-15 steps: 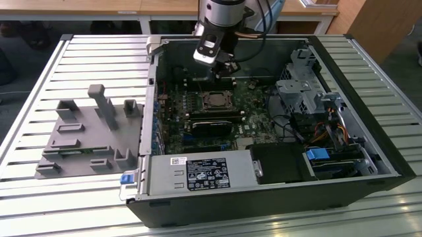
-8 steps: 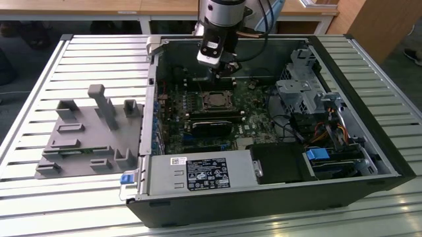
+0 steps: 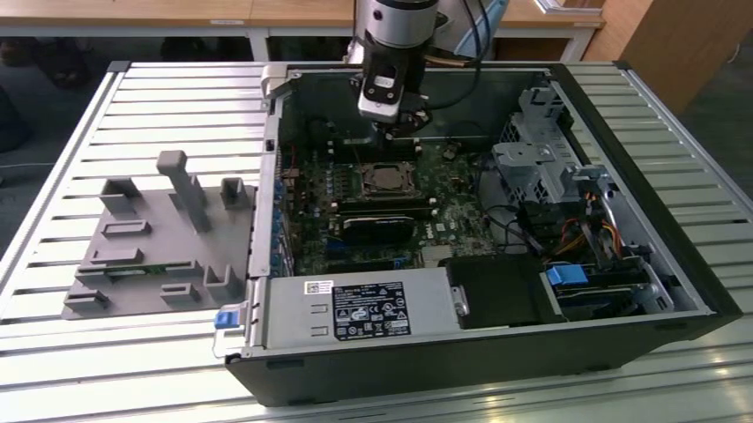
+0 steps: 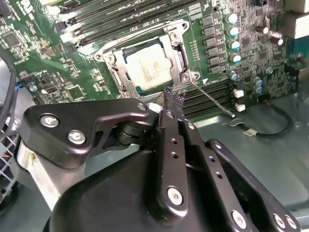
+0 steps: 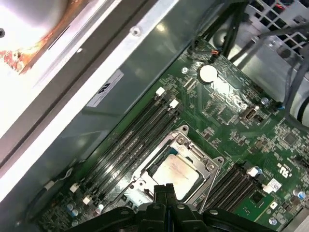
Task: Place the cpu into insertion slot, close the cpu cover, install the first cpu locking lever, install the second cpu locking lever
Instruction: 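Install the first cpu locking lever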
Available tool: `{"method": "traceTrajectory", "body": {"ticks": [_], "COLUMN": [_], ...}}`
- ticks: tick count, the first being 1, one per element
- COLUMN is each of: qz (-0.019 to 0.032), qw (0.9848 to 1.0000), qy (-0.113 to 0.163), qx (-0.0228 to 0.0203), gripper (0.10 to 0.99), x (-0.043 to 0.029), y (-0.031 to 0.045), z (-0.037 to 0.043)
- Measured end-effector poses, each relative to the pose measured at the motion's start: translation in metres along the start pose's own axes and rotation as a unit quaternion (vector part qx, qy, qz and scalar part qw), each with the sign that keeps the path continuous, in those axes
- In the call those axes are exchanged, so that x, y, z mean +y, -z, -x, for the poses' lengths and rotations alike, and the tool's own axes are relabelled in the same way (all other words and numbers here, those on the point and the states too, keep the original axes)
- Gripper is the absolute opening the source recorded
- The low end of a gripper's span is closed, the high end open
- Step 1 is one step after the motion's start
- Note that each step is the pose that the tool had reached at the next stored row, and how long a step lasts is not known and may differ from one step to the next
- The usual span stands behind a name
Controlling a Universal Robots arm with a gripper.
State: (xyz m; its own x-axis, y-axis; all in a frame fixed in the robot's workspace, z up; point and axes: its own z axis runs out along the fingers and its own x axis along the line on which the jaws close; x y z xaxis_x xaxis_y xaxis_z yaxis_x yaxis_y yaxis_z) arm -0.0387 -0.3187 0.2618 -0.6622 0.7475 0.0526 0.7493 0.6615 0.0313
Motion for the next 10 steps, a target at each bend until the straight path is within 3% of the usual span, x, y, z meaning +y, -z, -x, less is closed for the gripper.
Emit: {"method": "traceTrajectory", "body": {"ticks": [10], "qz": [-0.0033], "qw": [0.9980], "qy": [0.063], "qx": [0.0020], "gripper": [0.106], "x": [0.0001], "y": [-0.0003], "z": [0.0001]}}
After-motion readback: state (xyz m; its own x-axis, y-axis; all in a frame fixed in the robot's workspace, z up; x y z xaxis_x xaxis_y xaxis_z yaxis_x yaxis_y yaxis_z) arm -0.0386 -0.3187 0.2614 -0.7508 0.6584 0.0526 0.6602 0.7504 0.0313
